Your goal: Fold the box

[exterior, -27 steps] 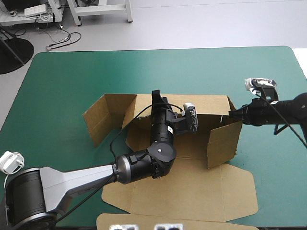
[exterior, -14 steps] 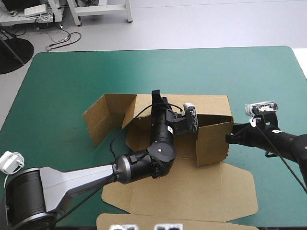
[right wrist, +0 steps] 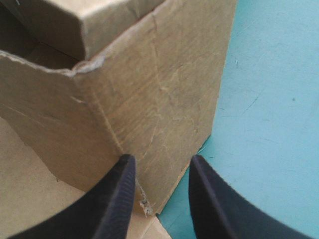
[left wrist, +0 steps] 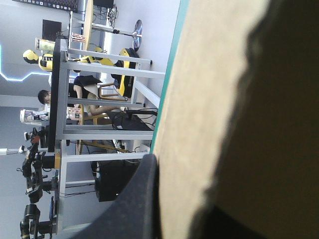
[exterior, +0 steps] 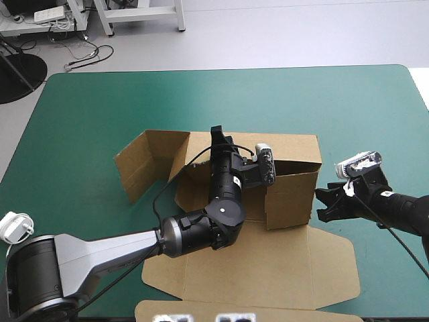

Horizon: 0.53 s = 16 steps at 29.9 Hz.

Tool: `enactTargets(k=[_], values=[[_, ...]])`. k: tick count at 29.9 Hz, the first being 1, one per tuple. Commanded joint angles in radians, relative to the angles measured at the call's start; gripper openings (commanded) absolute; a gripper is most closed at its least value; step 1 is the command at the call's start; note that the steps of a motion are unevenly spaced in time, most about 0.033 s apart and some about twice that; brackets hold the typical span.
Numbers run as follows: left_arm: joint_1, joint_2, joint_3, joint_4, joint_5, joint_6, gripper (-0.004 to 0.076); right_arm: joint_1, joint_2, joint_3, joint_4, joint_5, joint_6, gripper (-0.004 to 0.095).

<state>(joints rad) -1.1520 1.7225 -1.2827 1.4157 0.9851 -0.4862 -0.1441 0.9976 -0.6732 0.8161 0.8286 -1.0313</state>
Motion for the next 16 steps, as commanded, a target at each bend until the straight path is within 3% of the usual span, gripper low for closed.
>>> enactTargets(k=[1, 5, 11, 16], values=[[-0.004, -0.049, -0.022, 0.048, 0.024, -0.027, -0.001, -0.004, -0.005, -0.025, 0.048, 0.038, -0.025, 0.038], [-0.004, -0.049, -0.022, 0.043, 0.024, -0.027, -0.0009, -0.004, -0.005, -0.025, 0.046, 0.082, -0.025, 0.038], [-0.004, -0.049, -0.022, 0.043, -0.003, -0.027, -0.001, -0.004, 0.0, -0.021, 0.057, -0.031, -0.036, 0.038], [-0.004, -0.049, -0.022, 0.037, -0.01, -0.027, -0.001, 0.008, 0.071, -0.006, 0.192, -0.034, -0.15, 0.038]])
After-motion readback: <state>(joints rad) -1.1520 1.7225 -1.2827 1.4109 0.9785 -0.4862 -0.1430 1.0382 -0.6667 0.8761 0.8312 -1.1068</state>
